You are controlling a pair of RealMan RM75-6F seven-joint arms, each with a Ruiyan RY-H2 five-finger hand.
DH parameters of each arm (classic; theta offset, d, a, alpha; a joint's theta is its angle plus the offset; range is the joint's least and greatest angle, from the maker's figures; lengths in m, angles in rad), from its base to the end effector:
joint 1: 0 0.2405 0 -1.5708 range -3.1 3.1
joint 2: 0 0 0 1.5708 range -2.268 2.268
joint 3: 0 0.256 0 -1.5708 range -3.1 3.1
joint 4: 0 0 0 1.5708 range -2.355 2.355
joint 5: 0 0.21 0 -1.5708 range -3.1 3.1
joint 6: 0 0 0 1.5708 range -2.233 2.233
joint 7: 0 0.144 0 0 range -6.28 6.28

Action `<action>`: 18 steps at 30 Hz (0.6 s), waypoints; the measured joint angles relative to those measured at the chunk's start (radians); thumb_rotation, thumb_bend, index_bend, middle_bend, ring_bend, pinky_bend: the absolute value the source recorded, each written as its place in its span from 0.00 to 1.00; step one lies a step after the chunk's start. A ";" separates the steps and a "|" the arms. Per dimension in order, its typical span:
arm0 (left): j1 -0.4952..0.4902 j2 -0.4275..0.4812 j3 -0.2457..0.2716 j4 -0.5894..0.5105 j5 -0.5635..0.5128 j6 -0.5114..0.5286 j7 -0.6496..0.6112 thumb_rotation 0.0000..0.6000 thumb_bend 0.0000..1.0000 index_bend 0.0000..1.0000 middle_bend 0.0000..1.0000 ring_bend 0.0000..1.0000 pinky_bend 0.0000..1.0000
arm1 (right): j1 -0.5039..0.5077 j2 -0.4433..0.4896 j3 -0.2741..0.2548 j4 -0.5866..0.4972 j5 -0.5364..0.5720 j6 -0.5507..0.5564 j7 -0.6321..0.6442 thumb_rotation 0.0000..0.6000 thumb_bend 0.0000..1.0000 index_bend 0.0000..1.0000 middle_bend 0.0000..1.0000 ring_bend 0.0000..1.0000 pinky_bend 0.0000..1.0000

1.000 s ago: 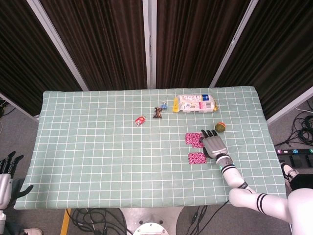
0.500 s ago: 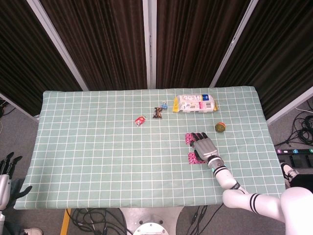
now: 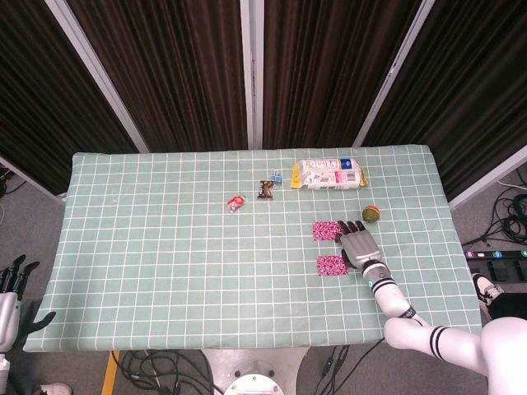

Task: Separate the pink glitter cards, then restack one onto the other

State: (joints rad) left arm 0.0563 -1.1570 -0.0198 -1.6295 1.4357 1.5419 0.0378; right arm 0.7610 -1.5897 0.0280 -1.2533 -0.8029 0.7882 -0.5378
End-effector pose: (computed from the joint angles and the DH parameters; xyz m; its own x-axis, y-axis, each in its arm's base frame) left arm -0.3336 0.1283 0.1520 0.3776 0.0352 0.9253 0.9075 0.1844 -0.3773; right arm -0.2449 -0.3452 -0.0391 0.6275 -0.4720 0.6193 -0.7678 -0.2425 0.5930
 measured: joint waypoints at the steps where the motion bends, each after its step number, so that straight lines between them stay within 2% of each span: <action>1: 0.000 0.000 0.000 -0.001 0.000 0.000 0.001 1.00 0.06 0.20 0.15 0.13 0.14 | -0.001 0.001 0.000 0.004 0.001 -0.001 0.001 0.84 0.62 0.28 0.00 0.00 0.00; 12: 0.001 0.003 0.001 -0.007 0.004 0.004 0.007 1.00 0.06 0.20 0.15 0.13 0.14 | -0.020 0.028 0.007 -0.007 -0.022 0.004 0.039 0.85 0.59 0.28 0.00 0.00 0.00; 15: 0.001 0.003 0.001 -0.008 0.006 0.005 0.008 1.00 0.06 0.20 0.15 0.13 0.14 | -0.026 0.043 0.012 -0.039 -0.062 0.012 0.068 0.88 0.49 0.28 0.01 0.00 0.00; 18: 0.000 0.004 0.001 -0.010 0.007 0.004 0.009 1.00 0.06 0.20 0.15 0.13 0.14 | -0.030 0.053 0.024 -0.061 -0.110 0.031 0.098 0.91 0.33 0.28 0.02 0.00 0.00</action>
State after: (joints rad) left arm 0.0558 -1.1534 -0.0190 -1.6394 1.4426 1.5456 0.0472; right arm 0.7305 -1.5367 0.0522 -1.3141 -0.9130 0.8193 -0.4403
